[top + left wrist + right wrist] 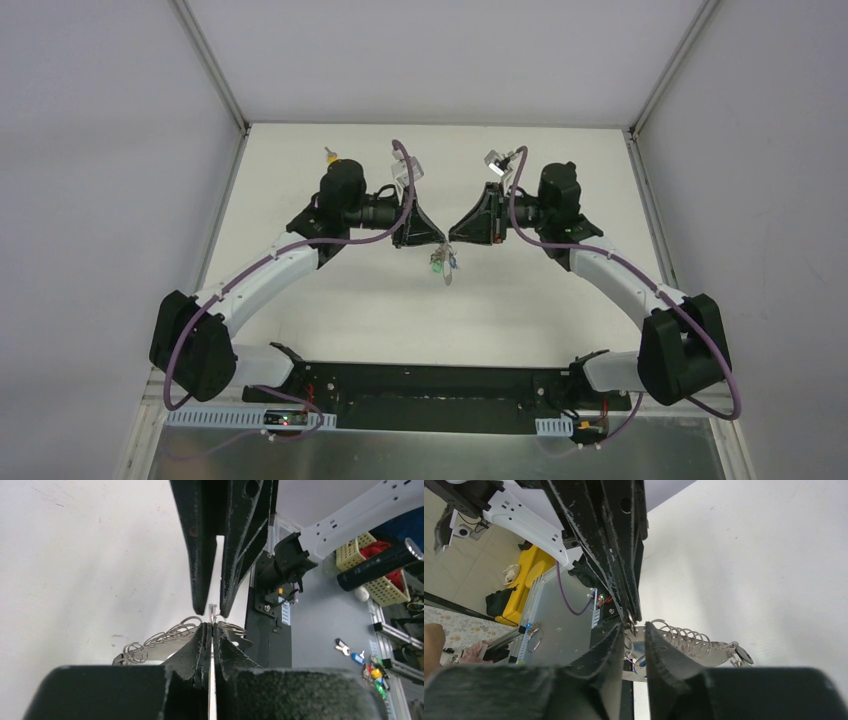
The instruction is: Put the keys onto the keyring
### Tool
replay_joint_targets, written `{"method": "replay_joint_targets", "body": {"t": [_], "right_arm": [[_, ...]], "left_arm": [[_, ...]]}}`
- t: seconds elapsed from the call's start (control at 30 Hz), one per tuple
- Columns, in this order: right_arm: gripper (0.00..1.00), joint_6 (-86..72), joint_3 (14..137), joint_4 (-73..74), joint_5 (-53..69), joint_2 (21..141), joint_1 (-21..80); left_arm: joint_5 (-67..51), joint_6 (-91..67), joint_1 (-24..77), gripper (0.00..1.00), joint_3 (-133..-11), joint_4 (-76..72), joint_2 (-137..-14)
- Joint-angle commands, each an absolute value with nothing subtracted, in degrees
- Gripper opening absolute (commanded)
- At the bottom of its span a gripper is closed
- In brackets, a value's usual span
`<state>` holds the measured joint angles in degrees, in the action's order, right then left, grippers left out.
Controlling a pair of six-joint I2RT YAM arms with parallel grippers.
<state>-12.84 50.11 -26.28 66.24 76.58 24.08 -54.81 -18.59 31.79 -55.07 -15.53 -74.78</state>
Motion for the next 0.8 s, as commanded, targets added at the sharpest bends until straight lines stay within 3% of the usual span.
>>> {"method": "replay_joint_targets", "body": {"t": [0.0,0.1,0.17,0.37,0.77], "right_arm": [[0.31,-2.39,52.21,-18.47,66.59,74.55,23.65],[0.47,5.04,54.05,-10.94,66.37,73.82,23.35],[0.53,7.8,54.62,-8.11,66.31,73.3,23.11],[0.55,8.97,54.37,-7.12,65.77,72.18,21.53],[0.55,8.47,54.39,-7.2,63.19,72.24,21.26]], "left_arm": [[-52.43,0.8,32.76,0.0,-60.24,3.41,-70.44],[-47.62,13.54,33.36,0.0,-63.23,15.42,-68.56],[-43.77,22.81,34.4,0.0,-65.1,22.66,-67.62],[-33.57,37.84,38.25,0.0,-65.79,32.47,-64.63],[-27.77,43.45,39.02,0.0,-64.78,35.23,-60.99]]}}
